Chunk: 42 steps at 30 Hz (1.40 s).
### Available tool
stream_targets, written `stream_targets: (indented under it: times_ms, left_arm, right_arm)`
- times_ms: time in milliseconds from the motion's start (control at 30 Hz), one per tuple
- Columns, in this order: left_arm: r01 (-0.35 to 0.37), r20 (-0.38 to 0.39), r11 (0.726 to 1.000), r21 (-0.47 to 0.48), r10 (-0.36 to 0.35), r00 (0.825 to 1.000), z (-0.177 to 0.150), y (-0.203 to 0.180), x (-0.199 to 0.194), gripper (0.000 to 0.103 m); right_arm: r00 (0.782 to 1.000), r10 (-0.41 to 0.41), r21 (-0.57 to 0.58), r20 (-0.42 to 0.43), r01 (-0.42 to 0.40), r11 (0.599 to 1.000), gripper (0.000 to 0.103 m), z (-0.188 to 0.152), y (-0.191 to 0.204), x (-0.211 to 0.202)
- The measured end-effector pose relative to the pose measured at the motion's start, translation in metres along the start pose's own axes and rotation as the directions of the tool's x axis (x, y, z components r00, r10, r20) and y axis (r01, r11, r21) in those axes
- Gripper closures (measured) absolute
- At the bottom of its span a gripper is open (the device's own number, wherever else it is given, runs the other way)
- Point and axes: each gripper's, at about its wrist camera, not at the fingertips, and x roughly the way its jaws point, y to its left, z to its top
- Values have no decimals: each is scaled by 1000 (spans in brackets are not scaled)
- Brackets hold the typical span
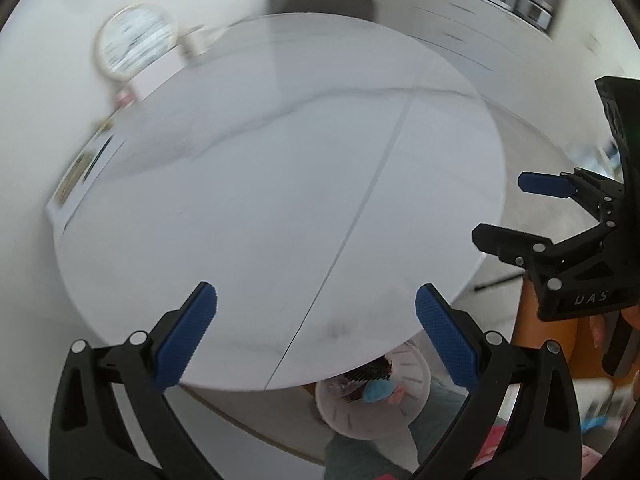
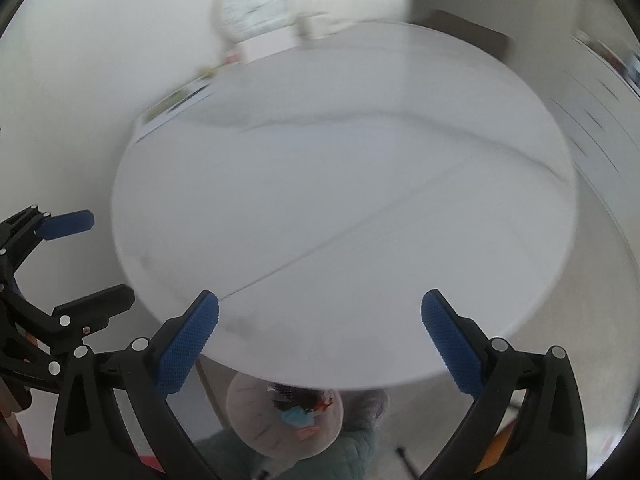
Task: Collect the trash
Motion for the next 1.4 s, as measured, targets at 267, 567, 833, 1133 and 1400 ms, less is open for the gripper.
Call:
stream_targets:
  times_ms: [267,567,833,1133,1400]
  left_arm:
    - [82,19,985,153,-86,996,15,-27,-6,8]
    - [72,32,987,141,-77,997,18,-46,-11,8]
    - [69,30,990,119,-73,997,27,-34,-7,8]
    - [86,40,976,202,-96,995,61,14,9,8]
    - [118,59,943,310,-143,988,95,64,19,8]
  right_arm:
    - [994,-105,177,30,98,979,2,-41,-22,-37]
    - [992,-115,206,57,101,973,2,-53,-42,-54]
    - [990,-126,209,61,110,972,2,-48,-38,-55]
    - [968,-238,349,77,197,916,2,-27,-14,-47]
    - [930,-359,492,81,275,826,2,10,34,-34]
